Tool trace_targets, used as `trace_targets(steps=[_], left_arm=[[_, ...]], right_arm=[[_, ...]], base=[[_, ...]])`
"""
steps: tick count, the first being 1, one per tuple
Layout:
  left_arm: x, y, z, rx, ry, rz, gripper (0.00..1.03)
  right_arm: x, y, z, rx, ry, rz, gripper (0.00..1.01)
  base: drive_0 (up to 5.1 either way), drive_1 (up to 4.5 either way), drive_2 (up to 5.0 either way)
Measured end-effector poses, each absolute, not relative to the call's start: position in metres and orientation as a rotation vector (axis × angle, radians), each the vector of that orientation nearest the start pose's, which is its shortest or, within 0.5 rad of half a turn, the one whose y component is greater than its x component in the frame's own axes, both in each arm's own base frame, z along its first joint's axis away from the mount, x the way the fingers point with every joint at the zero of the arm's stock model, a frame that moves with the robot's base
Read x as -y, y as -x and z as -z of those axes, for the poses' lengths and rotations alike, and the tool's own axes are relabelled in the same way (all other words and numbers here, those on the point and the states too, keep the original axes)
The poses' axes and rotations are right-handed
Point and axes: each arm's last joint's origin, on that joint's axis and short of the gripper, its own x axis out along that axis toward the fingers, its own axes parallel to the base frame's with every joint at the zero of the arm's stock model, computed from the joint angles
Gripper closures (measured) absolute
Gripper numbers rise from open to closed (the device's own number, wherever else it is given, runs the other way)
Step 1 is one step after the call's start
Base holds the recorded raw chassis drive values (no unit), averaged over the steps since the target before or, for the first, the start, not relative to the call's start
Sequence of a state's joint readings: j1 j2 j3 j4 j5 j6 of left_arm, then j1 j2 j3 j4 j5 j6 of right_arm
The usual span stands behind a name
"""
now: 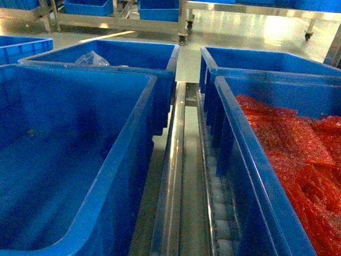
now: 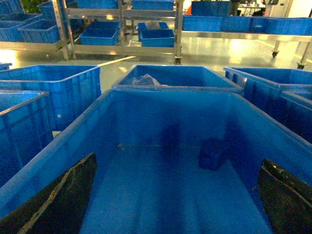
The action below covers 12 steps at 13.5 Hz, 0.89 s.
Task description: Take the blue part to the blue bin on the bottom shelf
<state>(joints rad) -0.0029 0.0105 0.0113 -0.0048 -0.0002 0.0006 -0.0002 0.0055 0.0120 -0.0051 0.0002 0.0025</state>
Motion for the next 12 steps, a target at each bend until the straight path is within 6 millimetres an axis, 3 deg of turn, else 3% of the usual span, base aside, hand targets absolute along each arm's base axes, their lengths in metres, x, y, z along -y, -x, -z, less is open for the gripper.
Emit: trace_targets(steps=[12], left_arm=[[0.0003, -0.0977, -0.1661, -0.004, -0.001, 0.003, 0.05]], right_arm=[[0.0000, -0.0973, -0.1667, 0.001, -0.002, 0.000, 0.03]], base=[[0.0, 0.00, 0.0]])
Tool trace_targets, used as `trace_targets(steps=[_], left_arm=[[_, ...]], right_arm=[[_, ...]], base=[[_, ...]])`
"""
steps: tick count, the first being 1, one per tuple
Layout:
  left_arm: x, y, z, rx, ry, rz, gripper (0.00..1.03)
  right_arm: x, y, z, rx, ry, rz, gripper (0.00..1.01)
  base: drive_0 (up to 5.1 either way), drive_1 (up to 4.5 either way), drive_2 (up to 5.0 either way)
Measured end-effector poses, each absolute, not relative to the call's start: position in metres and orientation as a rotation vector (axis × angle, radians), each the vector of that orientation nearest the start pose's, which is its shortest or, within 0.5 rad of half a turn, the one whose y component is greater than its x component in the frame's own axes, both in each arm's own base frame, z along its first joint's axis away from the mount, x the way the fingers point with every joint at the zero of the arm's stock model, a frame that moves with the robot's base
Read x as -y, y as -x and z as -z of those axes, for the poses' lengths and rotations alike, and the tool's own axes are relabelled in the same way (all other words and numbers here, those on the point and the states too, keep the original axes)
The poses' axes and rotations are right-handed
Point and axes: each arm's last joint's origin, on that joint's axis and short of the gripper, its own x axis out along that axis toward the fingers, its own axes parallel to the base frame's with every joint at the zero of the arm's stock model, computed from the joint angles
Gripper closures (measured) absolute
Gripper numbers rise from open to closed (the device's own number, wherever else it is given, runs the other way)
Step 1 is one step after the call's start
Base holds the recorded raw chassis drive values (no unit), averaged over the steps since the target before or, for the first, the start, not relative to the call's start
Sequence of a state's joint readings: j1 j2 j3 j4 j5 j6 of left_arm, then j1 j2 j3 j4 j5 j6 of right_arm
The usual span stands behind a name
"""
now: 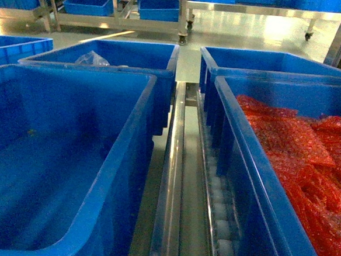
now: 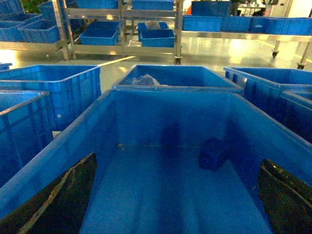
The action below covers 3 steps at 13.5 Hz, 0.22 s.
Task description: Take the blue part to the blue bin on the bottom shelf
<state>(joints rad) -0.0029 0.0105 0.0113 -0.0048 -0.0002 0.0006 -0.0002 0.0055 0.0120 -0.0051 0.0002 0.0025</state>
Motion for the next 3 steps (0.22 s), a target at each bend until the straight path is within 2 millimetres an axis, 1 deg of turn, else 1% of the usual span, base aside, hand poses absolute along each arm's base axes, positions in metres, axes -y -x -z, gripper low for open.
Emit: trace_targets(steps=[3], left_arm=[[0.0003, -0.0977, -0.1661, -0.004, -0.001, 0.003, 0.05]], right_arm=[[0.0000, -0.0973, -0.1667, 0.001, -0.002, 0.000, 0.03]], base=[[0.0, 0.00, 0.0]])
